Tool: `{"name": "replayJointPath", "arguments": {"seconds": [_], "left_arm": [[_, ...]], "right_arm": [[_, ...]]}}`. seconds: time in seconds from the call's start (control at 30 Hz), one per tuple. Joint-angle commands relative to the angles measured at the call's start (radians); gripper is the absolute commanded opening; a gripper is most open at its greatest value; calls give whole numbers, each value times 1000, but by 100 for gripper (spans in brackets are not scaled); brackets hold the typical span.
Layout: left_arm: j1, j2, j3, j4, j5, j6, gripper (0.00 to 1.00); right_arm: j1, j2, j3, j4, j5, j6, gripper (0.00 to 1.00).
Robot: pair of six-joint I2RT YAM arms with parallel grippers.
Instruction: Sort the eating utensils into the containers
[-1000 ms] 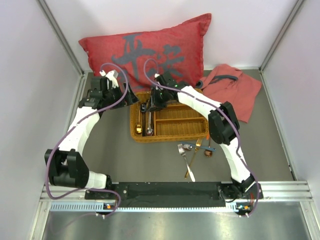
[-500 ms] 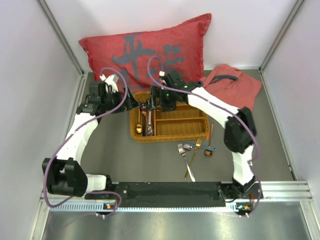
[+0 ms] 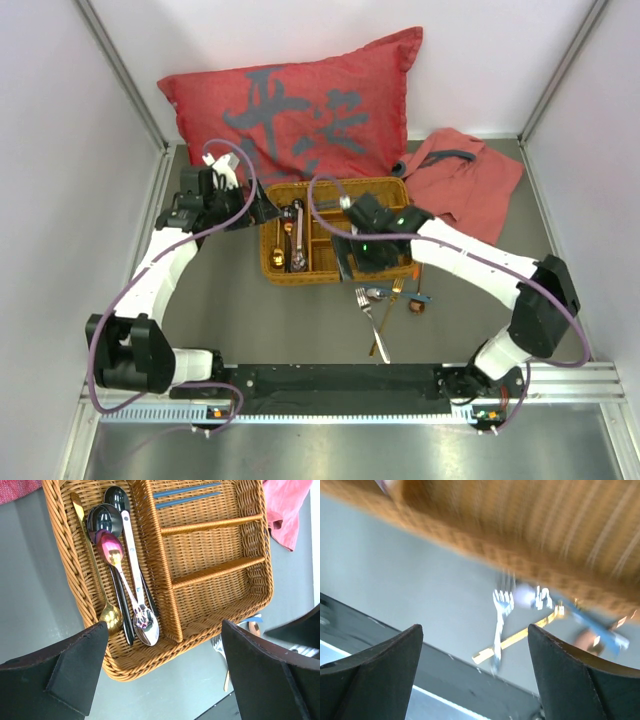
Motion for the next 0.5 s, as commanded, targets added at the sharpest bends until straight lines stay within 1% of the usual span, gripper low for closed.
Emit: {"name": "replayJointPath", "arguments": {"seconds": [0.0,0.03,0.07,0.1,0.17,0.23,0.27,0.3,0.43,0.47], "left_arm": [[5,11,-10,42,19,11,98],[5,12,-10,40,21,13,98],[5,12,-12,39,22,16,98],[5,12,-13,38,22,17,98],[5,11,-16,35,27,24,98],[5,6,-16,32,27,24,98],[5,4,-18,32,28,25,98],[5,3,-21,34,30,27,98],[5,-6,-30,31,32,31,98],[5,-6,-29,26,30,33,98]], "right_arm": [[79,-52,-122,-57,70,57,83],[109,-54,-139,-55,79,71,81],[128,-50,-156,-55,88,83,77],[146,-43,-179,-57,99,103,76],[195,-30,-194,-68,137,126,75],[215,-2,-209,-71,159,143,75],[228,7,-211,-78,170,151,72],[234,24,-217,-77,179,157,72],[234,55,-240,-40,185,155,68],[234,64,-248,-29,190,152,66]]}}
